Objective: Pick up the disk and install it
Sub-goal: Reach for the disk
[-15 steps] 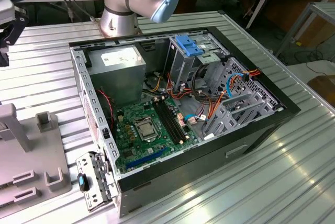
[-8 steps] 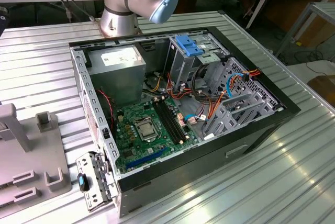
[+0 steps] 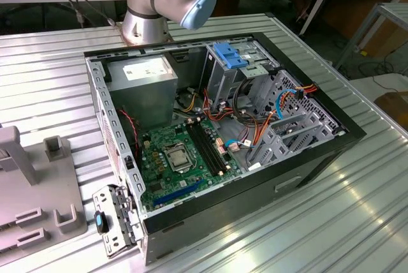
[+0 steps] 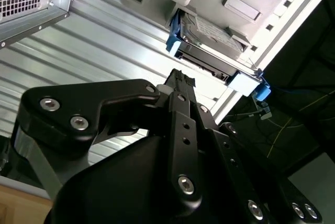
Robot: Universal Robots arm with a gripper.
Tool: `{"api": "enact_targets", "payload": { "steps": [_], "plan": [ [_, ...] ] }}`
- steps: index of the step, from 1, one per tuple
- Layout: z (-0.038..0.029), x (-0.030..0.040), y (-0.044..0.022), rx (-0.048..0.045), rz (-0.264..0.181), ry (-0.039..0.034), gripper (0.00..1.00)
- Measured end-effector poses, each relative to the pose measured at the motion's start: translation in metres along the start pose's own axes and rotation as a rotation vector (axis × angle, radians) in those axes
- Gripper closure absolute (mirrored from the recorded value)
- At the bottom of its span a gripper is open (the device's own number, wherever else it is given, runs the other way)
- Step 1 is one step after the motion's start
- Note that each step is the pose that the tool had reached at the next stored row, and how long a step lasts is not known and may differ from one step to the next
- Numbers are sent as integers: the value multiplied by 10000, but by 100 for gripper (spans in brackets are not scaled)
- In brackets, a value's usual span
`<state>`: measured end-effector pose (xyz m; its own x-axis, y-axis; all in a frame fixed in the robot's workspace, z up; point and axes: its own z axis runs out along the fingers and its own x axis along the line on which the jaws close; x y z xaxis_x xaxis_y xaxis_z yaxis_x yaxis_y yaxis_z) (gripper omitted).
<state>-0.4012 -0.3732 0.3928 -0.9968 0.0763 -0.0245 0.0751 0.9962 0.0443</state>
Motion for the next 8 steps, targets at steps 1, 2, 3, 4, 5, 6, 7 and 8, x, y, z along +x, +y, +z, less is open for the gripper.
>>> {"api": "enact_targets", "payload": {
  "steps": [1,2,3,4,5,6,7,8],
  "plan": [
    [0,38,3,0,0,-1,89],
    [-1,66,5,1,-1,1,89],
    [-1,90,7,0,-1,1,89],
    [-1,116,9,0,-1,0,89],
    [-1,138,11,-1,-1,0,89],
    [-1,167,13,0,0,0,89],
    [-2,191,14,0,0,-1,89],
    [-3,227,14,0,1,0,89]
  ]
}}
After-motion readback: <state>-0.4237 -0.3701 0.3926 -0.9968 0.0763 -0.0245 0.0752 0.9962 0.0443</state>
